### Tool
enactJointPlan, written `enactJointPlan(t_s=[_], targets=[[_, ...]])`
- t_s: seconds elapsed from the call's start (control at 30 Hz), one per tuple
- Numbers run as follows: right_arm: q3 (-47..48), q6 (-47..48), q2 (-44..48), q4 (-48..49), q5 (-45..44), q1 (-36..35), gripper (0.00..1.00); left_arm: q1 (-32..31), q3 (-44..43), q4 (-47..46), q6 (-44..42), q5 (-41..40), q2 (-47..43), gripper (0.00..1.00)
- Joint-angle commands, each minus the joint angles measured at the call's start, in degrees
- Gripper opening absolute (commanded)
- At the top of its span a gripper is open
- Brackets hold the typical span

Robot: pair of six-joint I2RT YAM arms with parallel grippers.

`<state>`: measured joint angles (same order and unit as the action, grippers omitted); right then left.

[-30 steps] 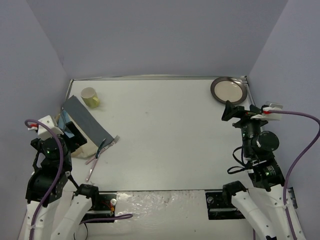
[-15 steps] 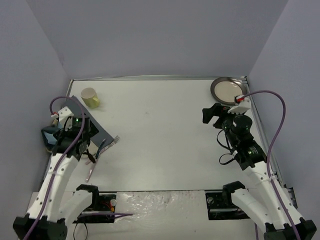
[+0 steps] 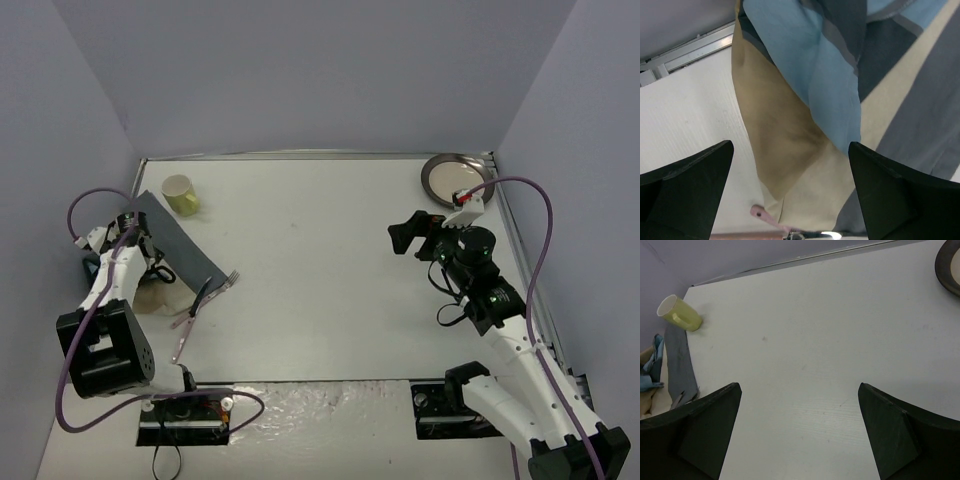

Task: Set the dinner table for one person

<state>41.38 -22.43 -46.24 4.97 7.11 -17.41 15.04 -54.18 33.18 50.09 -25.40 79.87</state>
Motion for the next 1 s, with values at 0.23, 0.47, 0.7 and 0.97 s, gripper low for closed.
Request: enactJointPlan(t_s=[0.23, 0.47, 0.7, 0.97], targets=[[-0.3, 2.3, 0.5, 5.8, 4.6, -1.7, 1.00, 6.1, -3.1, -10.0, 2.7, 4.4, 8.3, 0.97], [-0.5, 2.4, 0.8, 6.0, 5.1, -1.7, 1.00, 6.9, -5.4, -9.8, 2.3, 5.1, 14.7, 0.85], [-0.5, 2.3, 1.5, 5.8, 4.5, -1.7, 1.00, 7.0, -6.0, -7.4, 2.4, 5.0, 17.5, 0.31], [-0.6, 2.4, 2.8, 5.0, 3.1, -1.7, 1.00, 6.7, -11.0, -4.4, -3.4, 2.9, 8.2, 0.00]])
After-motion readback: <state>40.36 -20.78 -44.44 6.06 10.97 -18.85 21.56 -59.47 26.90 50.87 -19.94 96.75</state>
